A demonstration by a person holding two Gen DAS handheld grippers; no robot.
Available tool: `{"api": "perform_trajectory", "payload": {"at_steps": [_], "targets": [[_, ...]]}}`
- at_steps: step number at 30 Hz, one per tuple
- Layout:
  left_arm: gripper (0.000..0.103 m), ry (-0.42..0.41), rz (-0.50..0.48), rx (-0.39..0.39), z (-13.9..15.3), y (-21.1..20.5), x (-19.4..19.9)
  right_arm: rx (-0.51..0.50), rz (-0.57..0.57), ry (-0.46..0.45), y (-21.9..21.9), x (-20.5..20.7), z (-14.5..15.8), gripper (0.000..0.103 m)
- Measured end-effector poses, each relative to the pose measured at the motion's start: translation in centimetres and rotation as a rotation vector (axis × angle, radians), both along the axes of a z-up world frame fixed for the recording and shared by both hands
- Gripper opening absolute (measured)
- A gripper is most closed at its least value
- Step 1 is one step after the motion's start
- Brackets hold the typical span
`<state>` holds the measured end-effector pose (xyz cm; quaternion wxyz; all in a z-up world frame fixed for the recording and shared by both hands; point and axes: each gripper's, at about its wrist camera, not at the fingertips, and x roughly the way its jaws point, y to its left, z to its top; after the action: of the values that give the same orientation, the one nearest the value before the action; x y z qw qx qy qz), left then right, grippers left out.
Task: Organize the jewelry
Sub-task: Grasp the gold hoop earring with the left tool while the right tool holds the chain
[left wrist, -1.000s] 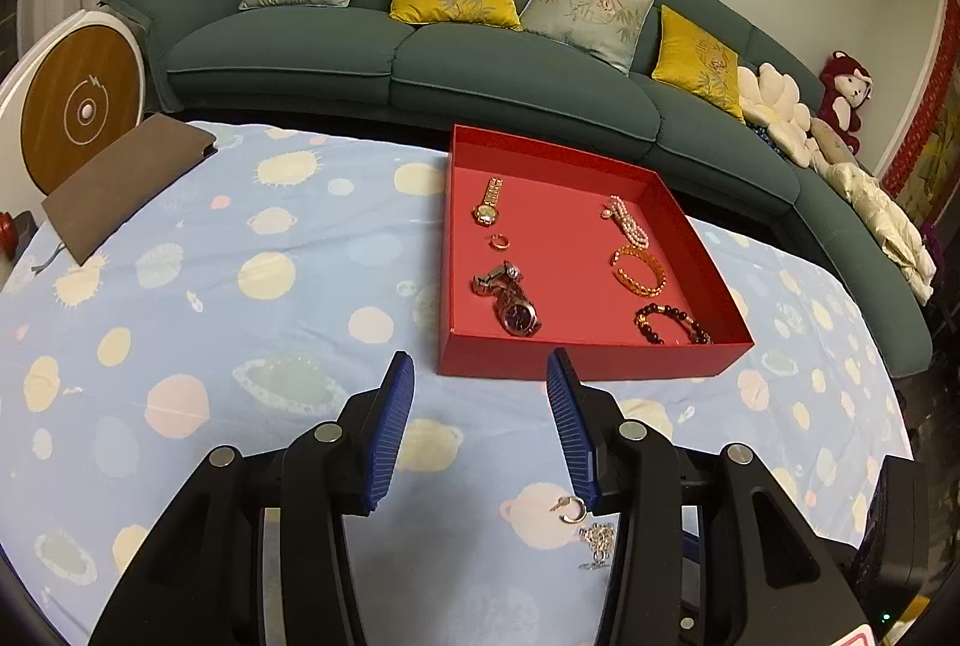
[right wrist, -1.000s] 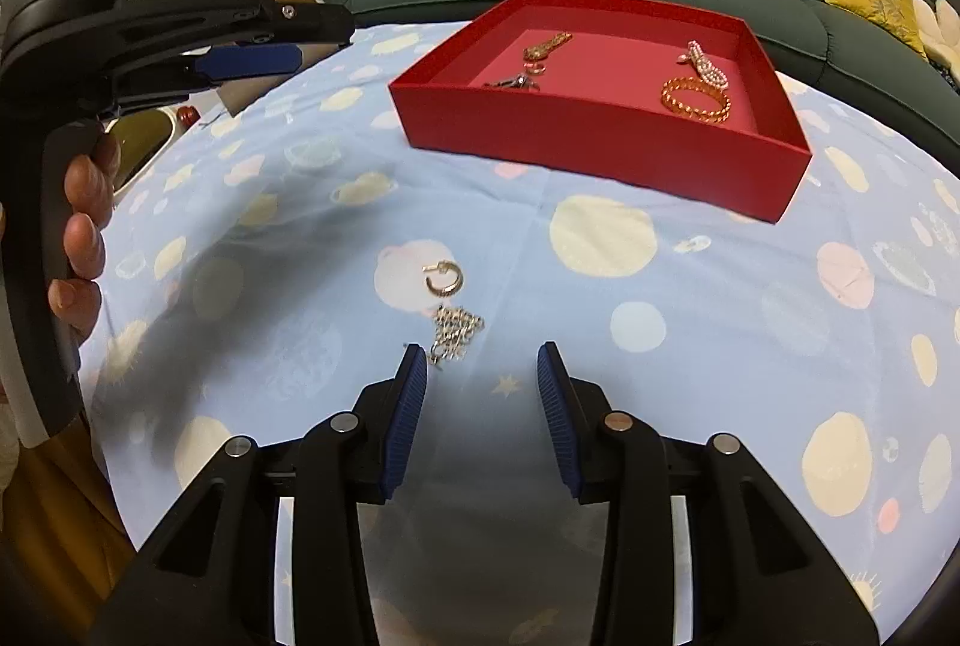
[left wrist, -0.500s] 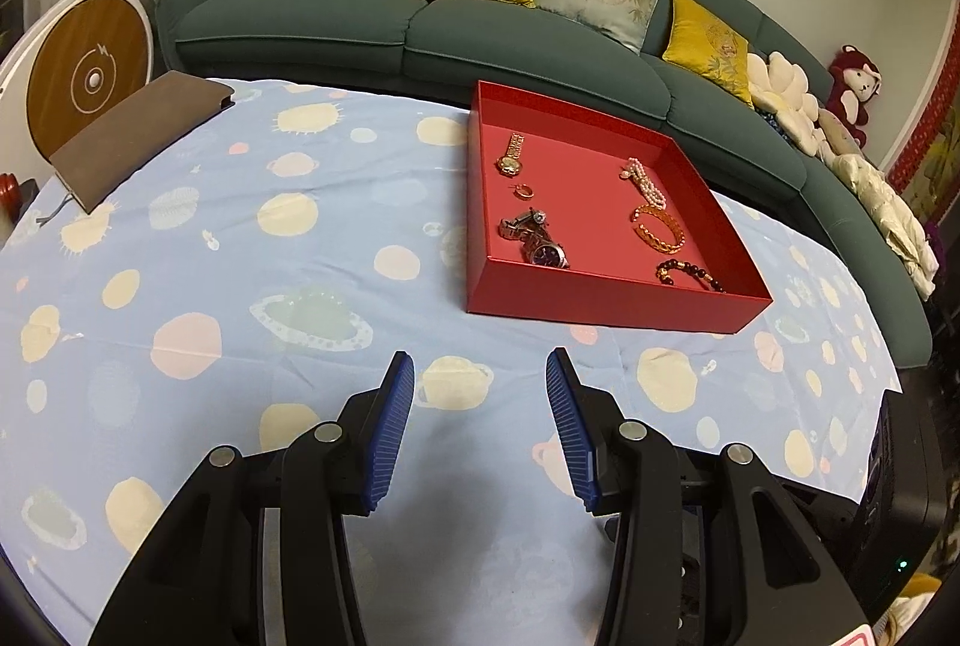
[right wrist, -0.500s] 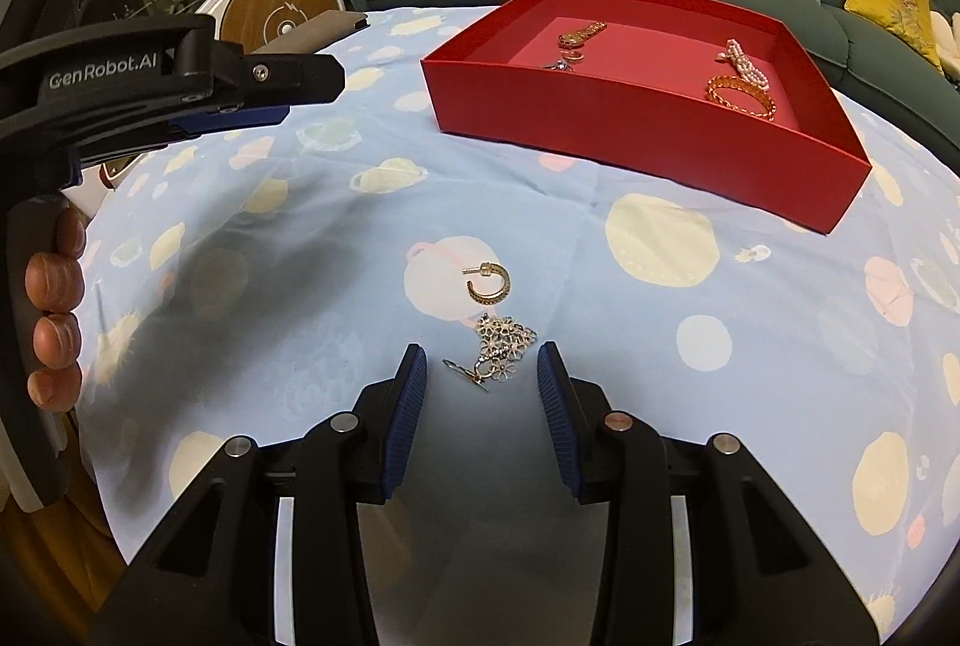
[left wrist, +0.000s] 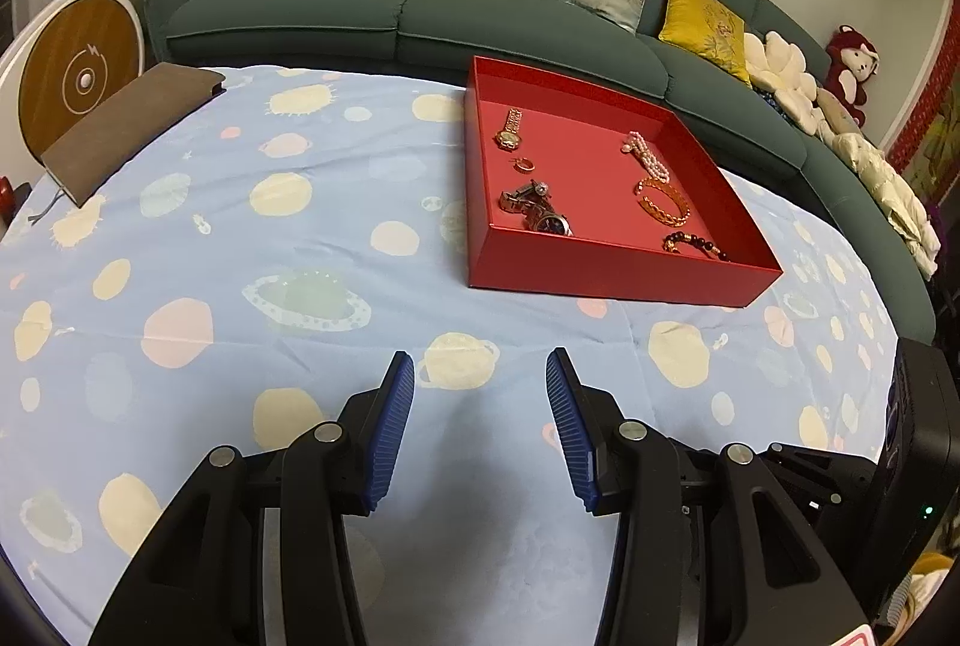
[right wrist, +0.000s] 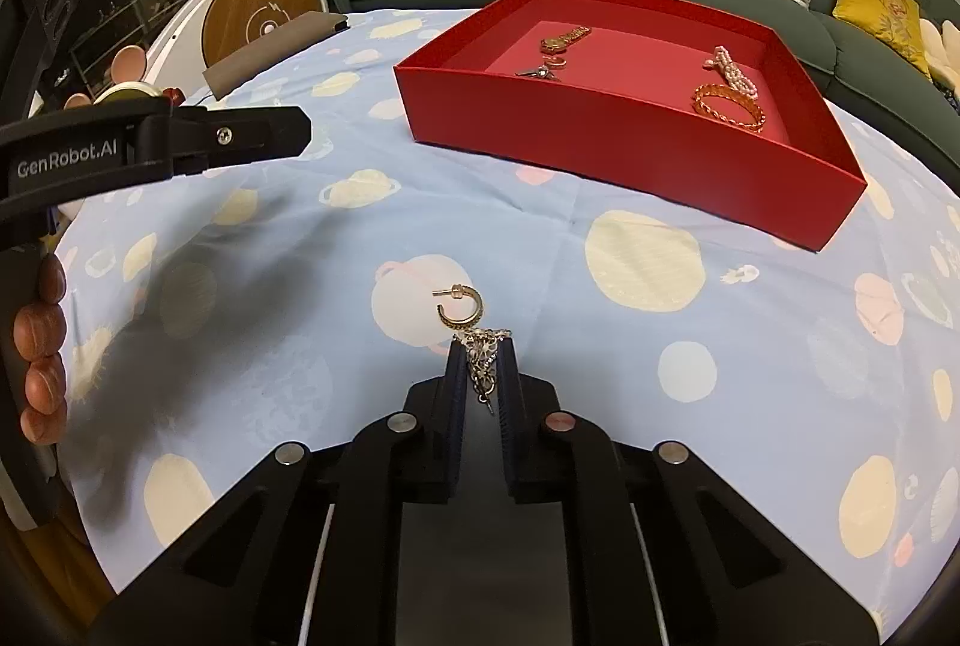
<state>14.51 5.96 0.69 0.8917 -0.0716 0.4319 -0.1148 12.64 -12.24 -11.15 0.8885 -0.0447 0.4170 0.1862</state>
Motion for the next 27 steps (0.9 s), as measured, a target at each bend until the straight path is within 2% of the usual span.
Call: {"api": "perform_trajectory", "payload": {"at_steps": [10,11,20,26,27], "targets": [[0.044,0.036,-0.102,0.031,-1.7,-3.7,-0.5,0.02,-0.04,-0.019,-1.9,-0.3,1.3,0.005],[0.044,0.04,-0.115,0.037,-2.0,-4.2,-0.7,0.023,-0.045,-0.023,-2.2,-0.1,1.5,0.0],[0.044,0.066,-0.188,0.085,-4.1,-7.8,-1.0,0.041,-0.087,-0.039,-4.6,-0.1,2.6,0.0],[0.044,0.036,-0.221,0.125,-4.5,-9.2,-1.0,0.044,-0.101,-0.042,-5.6,-0.5,2.7,0.0],[0.039,0.029,-0.226,0.132,-4.5,-9.4,-1.0,0.046,-0.106,-0.042,-5.8,-0.4,2.7,0.0]]}}
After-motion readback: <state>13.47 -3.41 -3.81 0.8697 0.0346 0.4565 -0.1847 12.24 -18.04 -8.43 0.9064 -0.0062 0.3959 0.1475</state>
